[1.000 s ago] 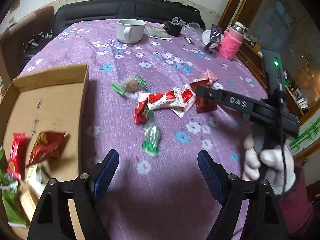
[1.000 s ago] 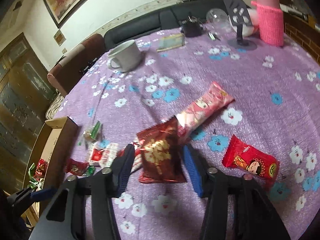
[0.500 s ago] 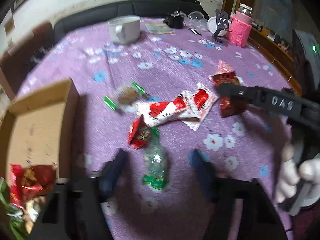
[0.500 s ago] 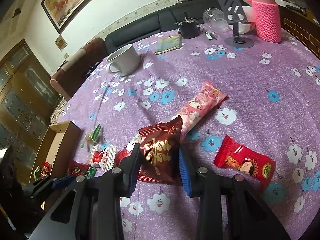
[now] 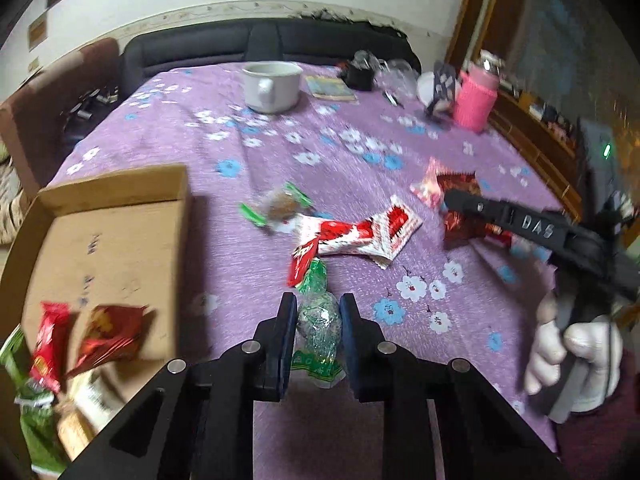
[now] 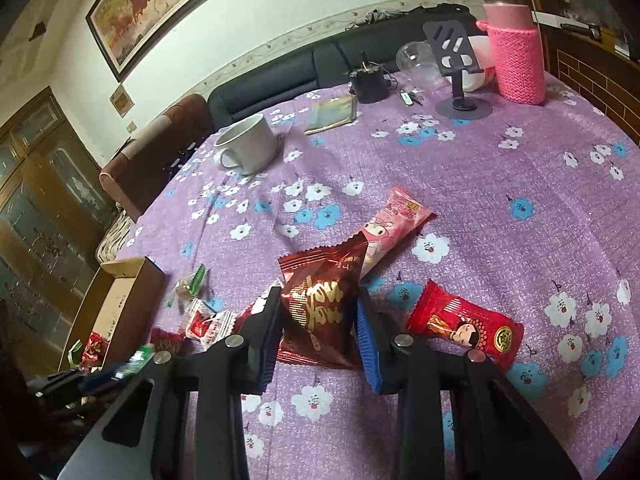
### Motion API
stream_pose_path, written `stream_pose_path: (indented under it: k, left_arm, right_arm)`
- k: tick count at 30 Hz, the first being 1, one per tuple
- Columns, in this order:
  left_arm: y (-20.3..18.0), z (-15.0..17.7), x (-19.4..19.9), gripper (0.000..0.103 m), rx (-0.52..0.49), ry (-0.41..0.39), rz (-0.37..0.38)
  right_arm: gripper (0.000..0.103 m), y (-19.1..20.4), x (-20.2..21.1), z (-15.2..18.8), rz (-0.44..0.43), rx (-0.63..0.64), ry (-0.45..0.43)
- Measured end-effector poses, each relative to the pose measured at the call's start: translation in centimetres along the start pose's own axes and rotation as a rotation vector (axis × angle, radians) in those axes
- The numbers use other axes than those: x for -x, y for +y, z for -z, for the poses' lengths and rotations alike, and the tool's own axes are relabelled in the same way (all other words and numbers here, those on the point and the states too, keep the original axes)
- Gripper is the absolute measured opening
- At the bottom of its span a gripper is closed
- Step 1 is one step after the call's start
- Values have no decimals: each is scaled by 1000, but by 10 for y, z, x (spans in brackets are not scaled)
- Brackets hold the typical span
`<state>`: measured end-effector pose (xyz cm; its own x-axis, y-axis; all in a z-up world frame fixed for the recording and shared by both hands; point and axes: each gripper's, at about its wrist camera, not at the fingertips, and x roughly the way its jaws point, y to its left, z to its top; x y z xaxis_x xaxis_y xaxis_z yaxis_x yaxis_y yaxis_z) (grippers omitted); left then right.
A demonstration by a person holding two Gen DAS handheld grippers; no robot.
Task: Organize snacks
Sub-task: 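Grasp the clear green-ended candy with the left tool while the right tool grasps the brown 'Show You' bag, then carry both snacks into the cardboard box and open both tools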
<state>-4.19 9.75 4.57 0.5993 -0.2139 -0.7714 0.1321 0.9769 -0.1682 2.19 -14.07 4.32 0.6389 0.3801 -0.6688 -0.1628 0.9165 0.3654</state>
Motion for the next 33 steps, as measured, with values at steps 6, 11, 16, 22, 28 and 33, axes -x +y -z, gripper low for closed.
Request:
stream_pose_path:
  k: [6, 11, 16, 22, 28, 33]
  left_arm:
    - [43, 13, 43, 22, 121, -65, 1]
    - [84, 33, 72, 23, 207, -108, -36]
    - [126, 55, 88, 23, 293, -127, -66]
    - [156, 77, 95, 23, 355, -131, -77]
    - [173, 91, 97, 23, 383, -120, -72]
    - [173, 99, 92, 23, 372, -90, -73]
  right_arm:
    - [33, 11, 5, 3, -25, 16, -10]
    - [33, 36, 19, 5, -105, 19, -2]
    - [33, 87, 24, 19, -206, 86, 60]
    - [33, 161, 15, 47, -308, 212, 174]
    - [33, 218, 3, 77, -374, 313, 272]
    - [33, 248, -8, 97, -365, 392, 317]
